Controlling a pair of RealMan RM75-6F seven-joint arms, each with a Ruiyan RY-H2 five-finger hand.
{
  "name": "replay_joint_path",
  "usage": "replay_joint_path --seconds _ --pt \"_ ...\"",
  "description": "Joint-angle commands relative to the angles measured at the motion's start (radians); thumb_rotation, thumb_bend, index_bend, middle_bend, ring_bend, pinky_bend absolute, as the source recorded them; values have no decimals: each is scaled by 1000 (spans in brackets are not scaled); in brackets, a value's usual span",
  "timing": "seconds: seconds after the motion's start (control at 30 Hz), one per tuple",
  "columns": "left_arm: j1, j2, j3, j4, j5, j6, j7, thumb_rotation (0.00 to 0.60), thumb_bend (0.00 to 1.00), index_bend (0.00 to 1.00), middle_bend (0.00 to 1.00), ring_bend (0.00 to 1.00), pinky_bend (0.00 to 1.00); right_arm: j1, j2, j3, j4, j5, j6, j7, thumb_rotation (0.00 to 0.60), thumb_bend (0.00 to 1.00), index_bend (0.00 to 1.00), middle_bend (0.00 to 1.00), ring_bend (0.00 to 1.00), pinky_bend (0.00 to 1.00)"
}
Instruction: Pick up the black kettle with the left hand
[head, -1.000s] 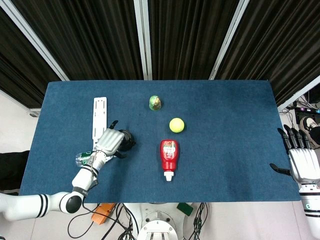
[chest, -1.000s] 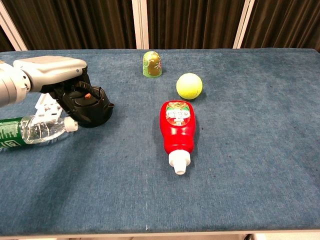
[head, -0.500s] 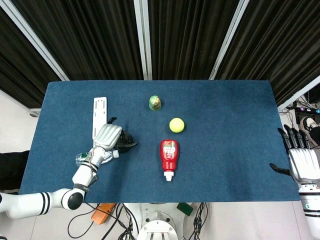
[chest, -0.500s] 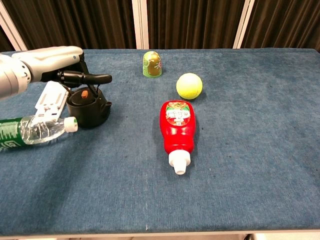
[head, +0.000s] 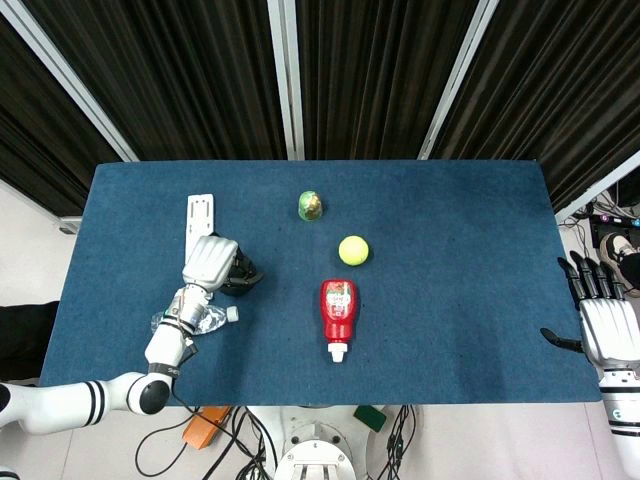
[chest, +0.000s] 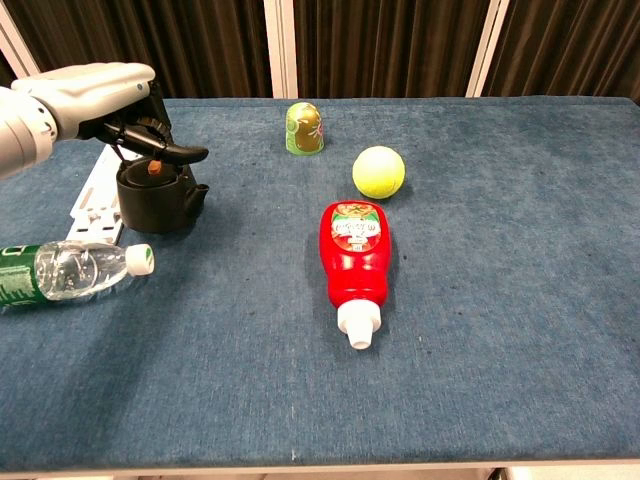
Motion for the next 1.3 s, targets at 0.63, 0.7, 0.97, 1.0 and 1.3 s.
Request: replay_joint_path --seconds 0.63,0.7,0.97,1.0,1.3 --pt "10 9 3 6 -9 52 68 515 438 1000 1000 1000 601 10 -28 -28 14 -44 -20 -1 600 66 0 0 0 0" --pt "11 9 4 8 -8 53 70 526 438 1000 1000 1000 601 11 -32 -30 18 -44 -23 2 600 66 0 0 0 0" --pt "17 -5 6 40 8 77 82 549 440 1000 1000 1000 601 11 -38 -35 29 -39 -33 5 600 66 0 0 0 0" --pt "18 -6 7 44 11 81 86 550 440 1000 1000 1000 601 11 -38 -35 30 -38 -34 4 600 66 0 0 0 0" --pt "18 -13 8 57 35 122 151 552 436 1000 1000 1000 601 8 -40 -38 30 -35 -34 4 600 66 0 0 0 0"
